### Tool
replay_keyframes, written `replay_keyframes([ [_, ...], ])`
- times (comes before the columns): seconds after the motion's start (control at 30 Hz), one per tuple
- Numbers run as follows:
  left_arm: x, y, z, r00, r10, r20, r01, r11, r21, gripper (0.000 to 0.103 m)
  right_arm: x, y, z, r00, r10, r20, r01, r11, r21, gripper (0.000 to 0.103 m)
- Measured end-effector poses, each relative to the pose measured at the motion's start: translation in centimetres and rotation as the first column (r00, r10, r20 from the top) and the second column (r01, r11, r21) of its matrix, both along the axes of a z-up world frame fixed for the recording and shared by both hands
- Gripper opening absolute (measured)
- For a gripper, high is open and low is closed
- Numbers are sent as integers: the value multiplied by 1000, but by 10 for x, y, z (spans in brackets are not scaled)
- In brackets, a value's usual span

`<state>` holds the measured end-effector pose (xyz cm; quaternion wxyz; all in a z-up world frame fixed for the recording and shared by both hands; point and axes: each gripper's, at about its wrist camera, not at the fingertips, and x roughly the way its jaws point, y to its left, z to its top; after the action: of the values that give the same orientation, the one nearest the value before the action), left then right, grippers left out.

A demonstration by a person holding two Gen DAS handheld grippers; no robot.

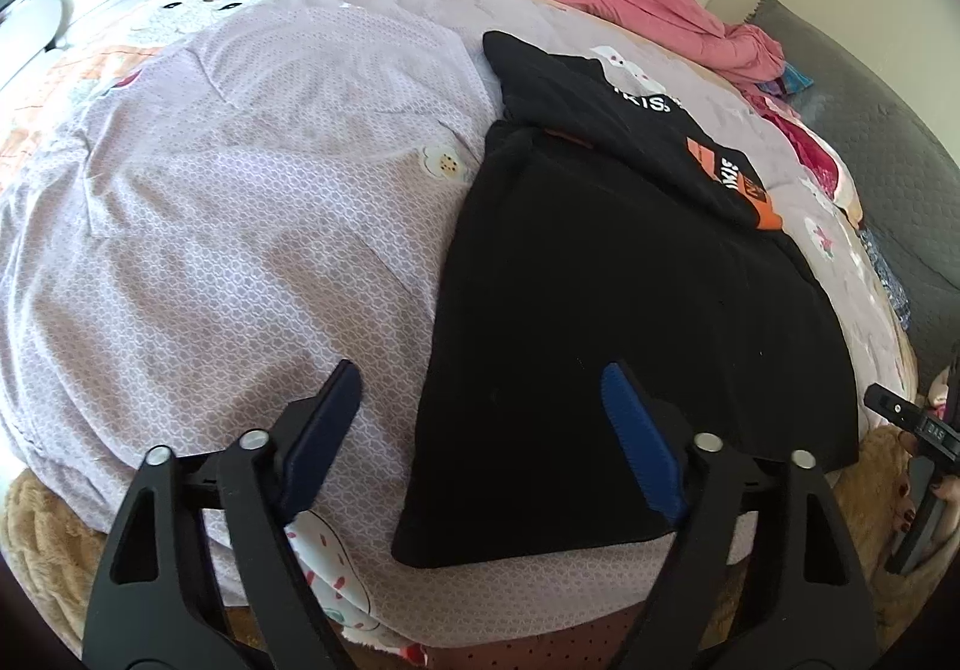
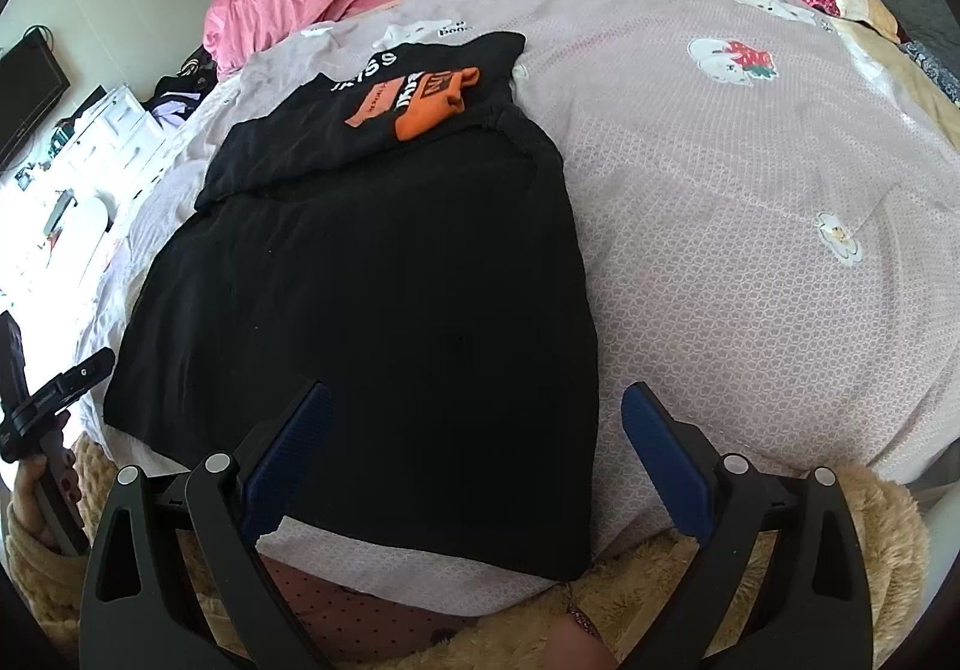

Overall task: Fold small clothes
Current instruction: 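Grasp the shirt hem with the right gripper while the left gripper grasps the hem beside it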

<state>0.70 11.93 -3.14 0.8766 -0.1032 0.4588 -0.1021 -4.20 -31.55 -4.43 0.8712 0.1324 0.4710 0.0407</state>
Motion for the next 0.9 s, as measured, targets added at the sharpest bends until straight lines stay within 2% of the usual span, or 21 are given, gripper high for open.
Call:
replay_keyframes([
  [0.2, 1, -4, -4, 1000, -19, -12, 19, 1000, -2, 63, 6, -3, -8, 999, -6, -33, 6, 1000, 6, 94],
  [0.27, 1, -4, -4, 1000, -20, -14, 21, 1000, 3, 61, 8, -4, -10, 999, -4, -43, 5, 1000, 10, 83],
  [0.43, 1, 0, -6, 1000, -10, -20, 10, 1000, 0, 61, 14, -6, -18, 998, 3, -64, 0, 999, 38, 74],
  [0.53, 1, 1, -9, 1000, -6, -28, 5, 1000, -11, 61, 14, -13, -17, 998, -9, -58, 14, 997, 78, 58],
  [0.7, 2, 1, -10, 999, -7, -33, 7, 1000, -9, 61, 12, -18, -16, 999, -14, -47, 20, 993, 113, 39],
  [0.77, 2, 1, -10, 999, -8, -32, 8, 1000, -8, 61, 11, -18, -15, 999, -11, -38, 16, 993, 115, 24],
  [0.83, 1, 0, -10, 999, -9, -31, 9, 1000, -4, 61, 10, -19, -13, 1000, -3, -17, 6, 991, 133, 14],
  [0.9, 0, -2, -9, 1000, -13, -28, 13, 1000, -1, 61, 9, -19, -12, 1000, 1, -4, 0, 990, 143, 12],
])
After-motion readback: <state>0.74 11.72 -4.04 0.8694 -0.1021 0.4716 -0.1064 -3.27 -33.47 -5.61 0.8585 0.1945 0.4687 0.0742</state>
